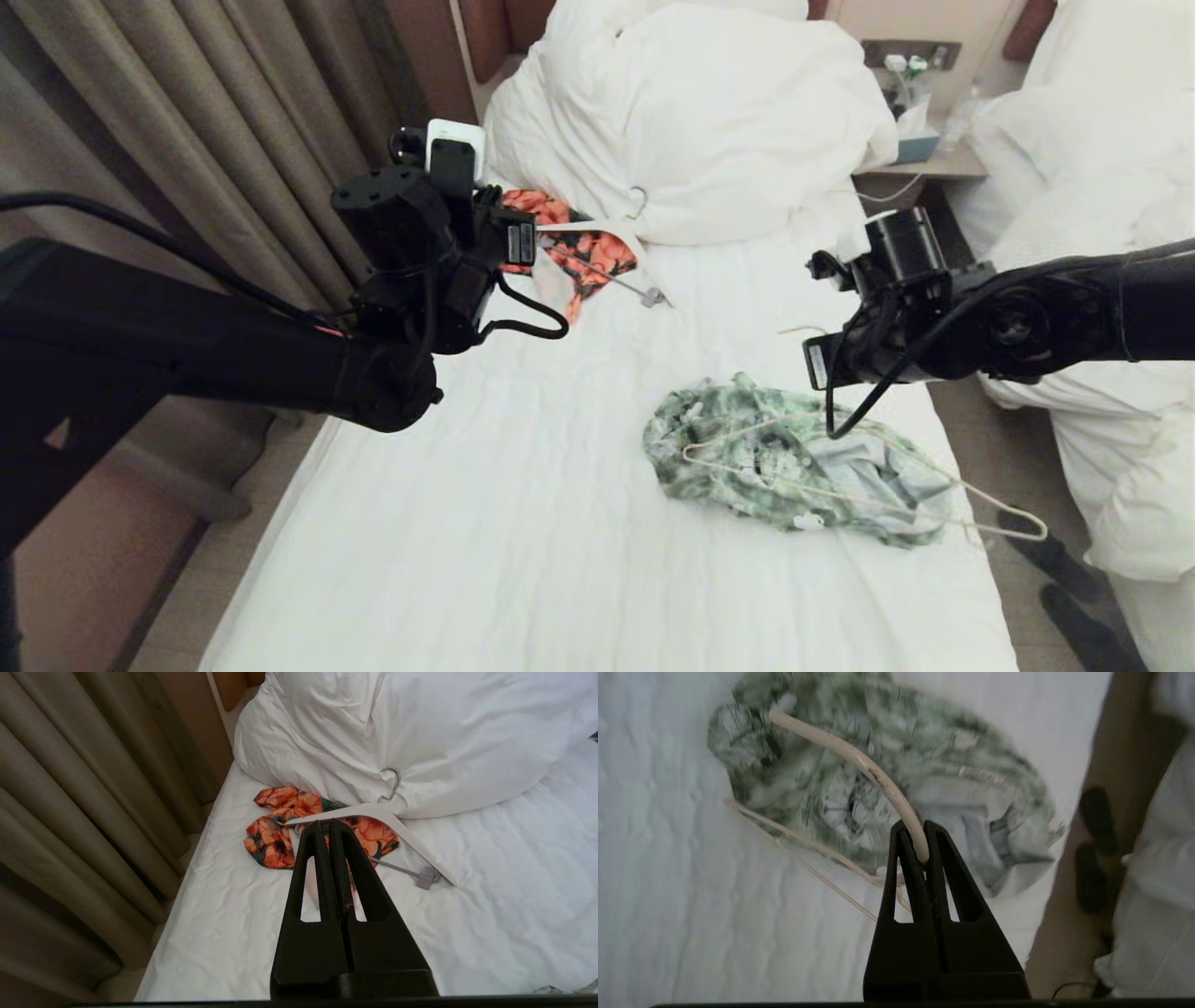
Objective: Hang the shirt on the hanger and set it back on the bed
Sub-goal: Place the hanger on the bed
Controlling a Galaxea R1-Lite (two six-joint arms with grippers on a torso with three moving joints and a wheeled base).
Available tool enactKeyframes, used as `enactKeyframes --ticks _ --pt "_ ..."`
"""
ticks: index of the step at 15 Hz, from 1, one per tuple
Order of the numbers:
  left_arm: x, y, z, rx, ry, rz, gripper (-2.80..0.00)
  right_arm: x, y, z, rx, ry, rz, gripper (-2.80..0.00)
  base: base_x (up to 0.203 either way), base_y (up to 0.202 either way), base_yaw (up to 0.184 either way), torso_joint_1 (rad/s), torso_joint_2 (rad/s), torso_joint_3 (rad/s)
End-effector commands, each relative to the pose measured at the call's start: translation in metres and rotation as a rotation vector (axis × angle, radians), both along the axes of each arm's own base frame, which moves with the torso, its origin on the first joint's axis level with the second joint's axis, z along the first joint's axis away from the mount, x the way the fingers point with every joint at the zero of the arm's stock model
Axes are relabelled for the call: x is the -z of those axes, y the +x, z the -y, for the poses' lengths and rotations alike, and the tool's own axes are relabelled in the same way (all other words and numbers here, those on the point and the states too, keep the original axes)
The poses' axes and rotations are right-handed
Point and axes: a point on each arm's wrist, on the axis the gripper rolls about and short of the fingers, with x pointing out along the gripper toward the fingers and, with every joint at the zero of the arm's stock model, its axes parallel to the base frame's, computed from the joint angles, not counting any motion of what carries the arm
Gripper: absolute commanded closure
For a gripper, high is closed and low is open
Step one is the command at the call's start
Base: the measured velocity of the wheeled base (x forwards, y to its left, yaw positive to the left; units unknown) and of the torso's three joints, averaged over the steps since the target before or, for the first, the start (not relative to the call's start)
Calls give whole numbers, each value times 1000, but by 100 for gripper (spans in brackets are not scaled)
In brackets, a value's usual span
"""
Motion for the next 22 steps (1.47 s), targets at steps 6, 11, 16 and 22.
enactKeyframes --ticks 6,11,16,22 --pt "1 0 1 -2 1 0 0 74 47 34 25 120 -133 0 0 0 0 0 0 0" --pt "1 0 1 -2 0 3 0 112 65 31 32 104 -173 -280 0 0 0 0 0 0" --pt "-1 -1 0 -2 -2 6 0 91 62 37 52 111 -103 -280 0 0 0 0 0 0" --pt "-2 -6 3 8 -5 10 0 65 41 42 64 89 -65 -280 0 0 0 0 0 0"
